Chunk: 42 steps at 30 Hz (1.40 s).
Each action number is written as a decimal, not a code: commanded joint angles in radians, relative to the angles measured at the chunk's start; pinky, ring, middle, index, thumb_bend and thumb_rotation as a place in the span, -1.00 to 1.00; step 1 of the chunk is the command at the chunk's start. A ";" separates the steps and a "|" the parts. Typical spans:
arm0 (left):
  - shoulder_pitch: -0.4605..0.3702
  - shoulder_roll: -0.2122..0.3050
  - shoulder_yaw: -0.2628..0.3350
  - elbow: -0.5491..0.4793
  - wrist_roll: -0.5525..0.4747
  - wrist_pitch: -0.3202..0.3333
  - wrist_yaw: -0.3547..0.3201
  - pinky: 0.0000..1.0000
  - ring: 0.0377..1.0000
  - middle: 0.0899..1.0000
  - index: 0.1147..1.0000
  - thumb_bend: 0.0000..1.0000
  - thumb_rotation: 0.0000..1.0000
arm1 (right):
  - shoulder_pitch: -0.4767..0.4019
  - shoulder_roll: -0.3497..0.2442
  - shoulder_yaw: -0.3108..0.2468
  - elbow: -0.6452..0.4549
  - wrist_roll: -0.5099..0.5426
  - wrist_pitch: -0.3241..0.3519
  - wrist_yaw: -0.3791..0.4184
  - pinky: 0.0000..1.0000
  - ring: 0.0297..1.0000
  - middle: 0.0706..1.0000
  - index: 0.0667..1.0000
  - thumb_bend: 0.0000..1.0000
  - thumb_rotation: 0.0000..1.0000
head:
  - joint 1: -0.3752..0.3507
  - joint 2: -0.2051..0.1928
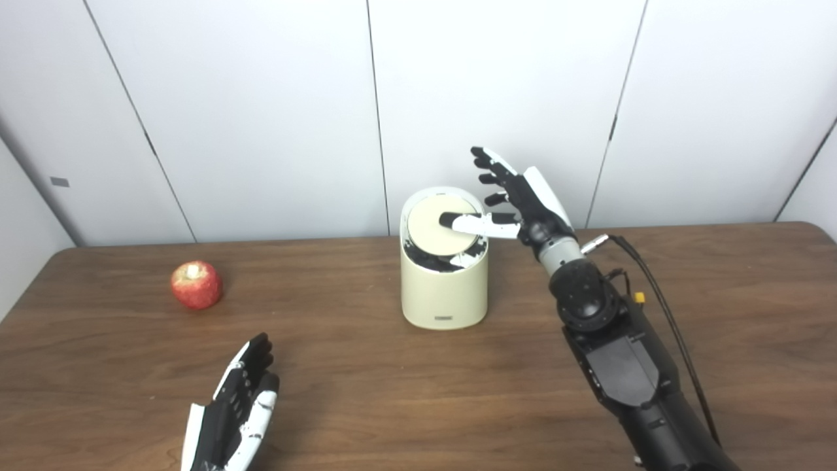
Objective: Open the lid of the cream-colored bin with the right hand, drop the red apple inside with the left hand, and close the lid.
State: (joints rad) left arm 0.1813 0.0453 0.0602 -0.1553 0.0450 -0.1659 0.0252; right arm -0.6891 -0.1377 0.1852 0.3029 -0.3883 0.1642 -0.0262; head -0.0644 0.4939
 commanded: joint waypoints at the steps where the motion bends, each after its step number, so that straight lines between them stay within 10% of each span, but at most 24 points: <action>1: 0.044 -0.043 -0.020 0.056 -0.015 0.005 0.006 0.78 0.78 0.79 0.82 -0.20 0.23 | -0.075 0.003 0.008 0.001 -0.022 -0.052 -0.023 0.47 0.72 0.80 0.83 0.58 -0.16 | 0.000 0.003; 21: 0.040 -0.054 -0.012 0.063 -0.034 0.003 0.001 0.80 0.79 0.79 0.82 -0.22 0.22 | -0.109 -0.024 0.039 0.163 -0.107 -0.177 -0.127 0.55 0.74 0.80 0.81 0.53 -0.43 | -0.003 0.008; 42: 0.037 -0.056 -0.010 0.065 -0.038 0.008 0.002 0.79 0.78 0.79 0.81 -0.20 0.18 | -0.143 -0.104 0.134 0.184 -0.246 -0.207 -0.127 0.58 0.75 0.77 0.79 0.95 -0.55 | 0.003 0.019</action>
State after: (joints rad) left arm 0.1759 0.0226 0.0661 -0.1552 0.0248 -0.1592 0.0228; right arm -0.8006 -0.2197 0.3283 0.4731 -0.6156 -0.0463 -0.1519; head -0.0614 0.5123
